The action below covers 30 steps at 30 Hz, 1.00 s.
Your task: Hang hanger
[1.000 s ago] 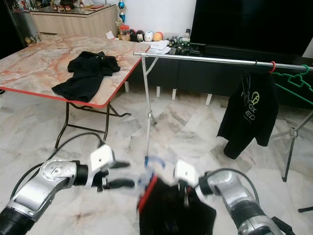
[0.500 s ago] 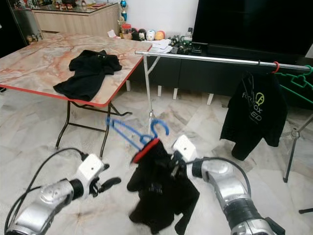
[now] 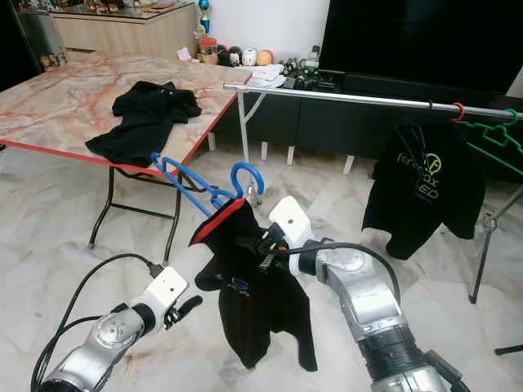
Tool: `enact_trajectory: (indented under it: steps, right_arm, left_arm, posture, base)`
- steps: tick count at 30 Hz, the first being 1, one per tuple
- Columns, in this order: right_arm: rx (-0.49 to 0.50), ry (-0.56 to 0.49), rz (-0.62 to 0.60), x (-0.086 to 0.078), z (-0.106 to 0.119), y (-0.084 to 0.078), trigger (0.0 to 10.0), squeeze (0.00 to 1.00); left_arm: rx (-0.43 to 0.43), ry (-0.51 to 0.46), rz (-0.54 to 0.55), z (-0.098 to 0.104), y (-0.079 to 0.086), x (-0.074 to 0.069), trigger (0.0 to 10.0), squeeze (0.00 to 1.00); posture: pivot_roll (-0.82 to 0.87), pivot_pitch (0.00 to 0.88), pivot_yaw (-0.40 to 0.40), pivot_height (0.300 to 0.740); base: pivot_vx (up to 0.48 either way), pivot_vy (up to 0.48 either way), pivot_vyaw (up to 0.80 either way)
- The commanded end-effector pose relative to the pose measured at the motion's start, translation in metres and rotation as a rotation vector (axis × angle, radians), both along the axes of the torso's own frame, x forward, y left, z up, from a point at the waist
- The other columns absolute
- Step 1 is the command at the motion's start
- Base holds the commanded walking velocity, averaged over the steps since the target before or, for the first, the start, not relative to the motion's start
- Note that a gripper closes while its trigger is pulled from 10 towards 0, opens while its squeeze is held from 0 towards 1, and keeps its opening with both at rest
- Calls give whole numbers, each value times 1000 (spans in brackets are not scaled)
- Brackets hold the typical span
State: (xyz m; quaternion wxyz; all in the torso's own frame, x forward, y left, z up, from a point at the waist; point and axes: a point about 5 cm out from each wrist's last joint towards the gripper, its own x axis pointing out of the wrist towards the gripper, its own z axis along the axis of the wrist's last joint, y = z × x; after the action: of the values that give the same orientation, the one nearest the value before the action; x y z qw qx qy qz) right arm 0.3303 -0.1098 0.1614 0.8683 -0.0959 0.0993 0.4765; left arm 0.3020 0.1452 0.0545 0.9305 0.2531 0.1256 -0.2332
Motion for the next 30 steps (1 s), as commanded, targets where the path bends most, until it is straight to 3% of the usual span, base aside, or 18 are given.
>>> enact_trajectory:
  steps: [1,18,24,30]
  right_arm:
    - [23,-29,18,-3,10,6,0,0]
    - [62,-29,28,-11,23,20,0,0]
    - [84,-30,70,-19,27,31,0,0]
    - [94,-31,81,-22,32,32,0,0]
  left_arm:
    - [64,-10,-26,-3,-3,1,10000,0]
    - [119,-34,-126,-11,-20,2,10000,0]
    - [194,-106,-66,-7,-18,9,10000,0]
    - [233,-148,23,-3,-11,19,10000,0]
  posture:
    - [13,57,-45,740]
    - [10,40,-44,740]
    - [11,42,-45,740]
    - [7,45,-46,740]
  base:
    - [0,0,0]
    - [0,0,0]
    - [0,0,0]
    - [0,0,0]
